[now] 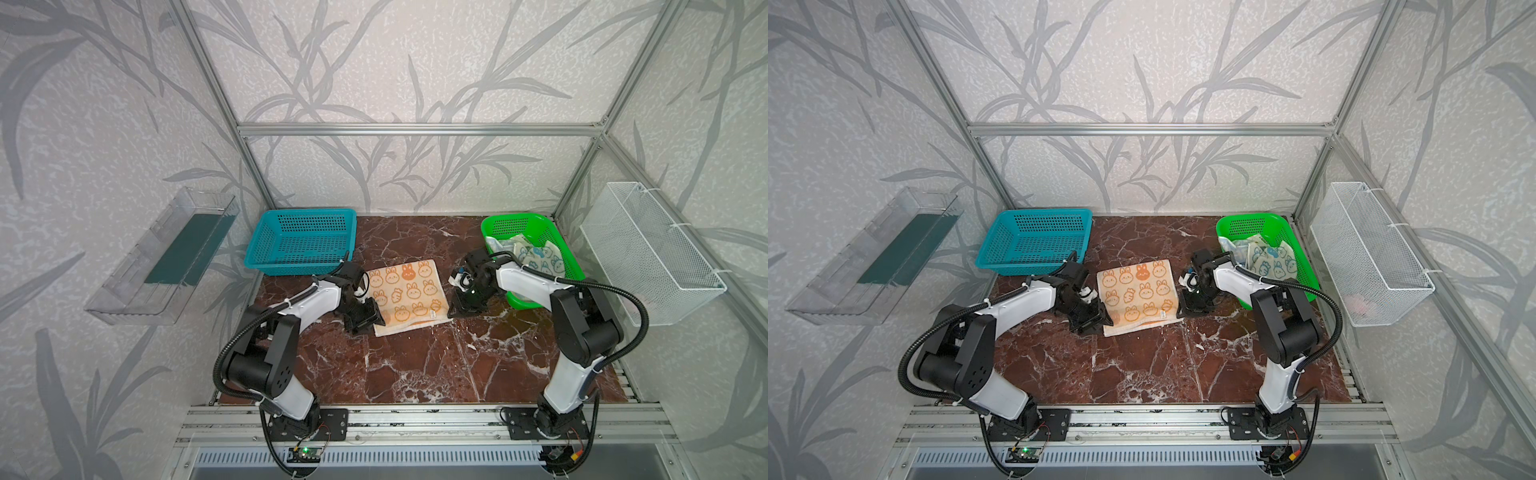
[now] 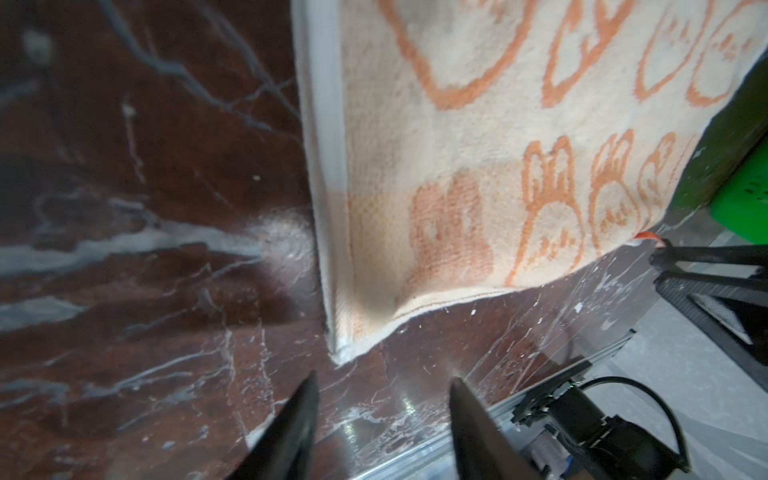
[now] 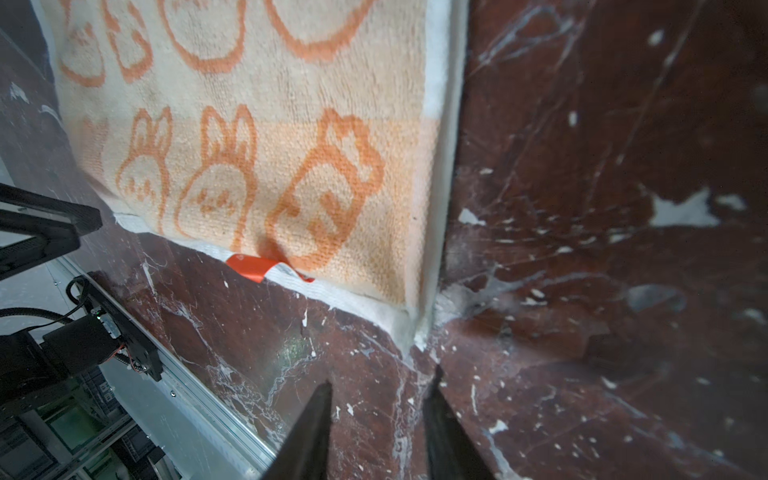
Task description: Fold and stack the towels
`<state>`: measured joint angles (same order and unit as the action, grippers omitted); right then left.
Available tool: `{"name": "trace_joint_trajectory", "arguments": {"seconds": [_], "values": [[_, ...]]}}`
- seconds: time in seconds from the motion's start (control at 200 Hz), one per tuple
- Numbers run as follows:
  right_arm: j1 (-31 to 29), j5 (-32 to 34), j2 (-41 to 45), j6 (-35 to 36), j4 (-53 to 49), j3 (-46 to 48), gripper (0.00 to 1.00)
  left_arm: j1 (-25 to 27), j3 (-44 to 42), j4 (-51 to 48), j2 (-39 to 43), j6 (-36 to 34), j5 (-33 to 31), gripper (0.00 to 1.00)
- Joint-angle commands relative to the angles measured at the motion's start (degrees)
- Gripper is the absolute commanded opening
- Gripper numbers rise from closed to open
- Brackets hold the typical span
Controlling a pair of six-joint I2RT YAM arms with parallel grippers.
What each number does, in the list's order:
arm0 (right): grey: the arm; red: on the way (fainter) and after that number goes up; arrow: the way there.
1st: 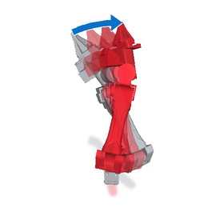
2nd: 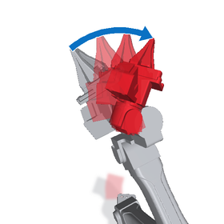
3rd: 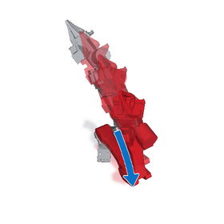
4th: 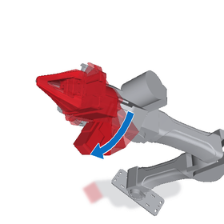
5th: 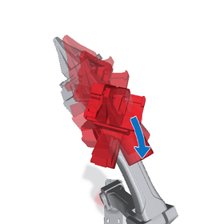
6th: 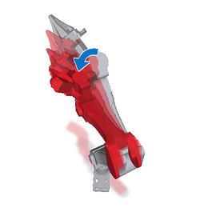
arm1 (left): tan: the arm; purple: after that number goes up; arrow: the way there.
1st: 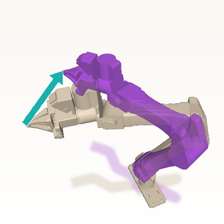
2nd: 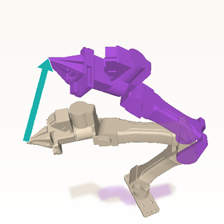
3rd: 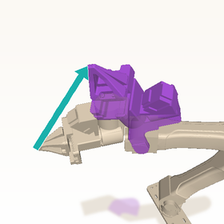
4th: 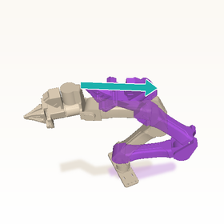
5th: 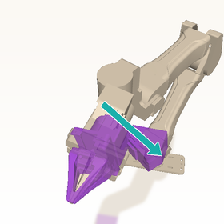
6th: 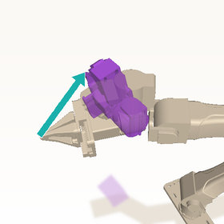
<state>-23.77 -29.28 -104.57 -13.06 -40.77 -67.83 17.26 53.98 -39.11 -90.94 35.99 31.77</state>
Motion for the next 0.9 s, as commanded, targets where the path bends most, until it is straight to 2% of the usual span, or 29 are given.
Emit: {"name": "trace_joint_trajectory", "arguments": {"seconds": [0.0, 0.02, 0.045, 0.06, 0.175, 0.39, 0.63, 0.895], "values": [[-0.9, -2.3, 0.9, -2.0, 1.1, -2.0, 0.48, 0.1, 4.7, -3.8, 3.4, -1.2, -1.7, 0.85], [-1.0, -2.7, 1.0, -2.5, 1.6, -2.0, 0.5, 0.1, 5.4, -4.2, 3.6, -1.2, -1.9, 0.87], [-1.4, -3.3, 1.2, -3.2, 2.3, -2.1, 0.52, 0.1, 6.2, -4.5, 3.9, -1.1, -2.2, 0.97], [-1.6, -3.8, 1.3, -3.6, 2.8, -2.1, 0.54, 0.1, 6.7, -4.5, 4.0, -1.0, -2.3, 0.99], [-2.9, -7.4, 1.1, -7.8, 8.4, -1.4, 0.67, -0.1, 10.3, -1.7, 2.7, 2.1, -1.9, 0.99], [-3.7, -11.6, -1.1, -16.2, 20.8, 2.4, 0.76, 0.1, 17.7, 5.4, -6.3, 6.9, -0.4, 0.99], [-3.0, -11.1, -5.0, -15.3, 21.0, 2.7, 0.8, 1.9, 24.9, 5.9, -17.8, 5.8, -2.9, 0.99], [1.7, -8.6, -7.5, -10.4, 15.2, 3.1, 0.85, 3.8, 22.2, 6.8, -19.9, 5.5, -5.5, 0.99]]}}
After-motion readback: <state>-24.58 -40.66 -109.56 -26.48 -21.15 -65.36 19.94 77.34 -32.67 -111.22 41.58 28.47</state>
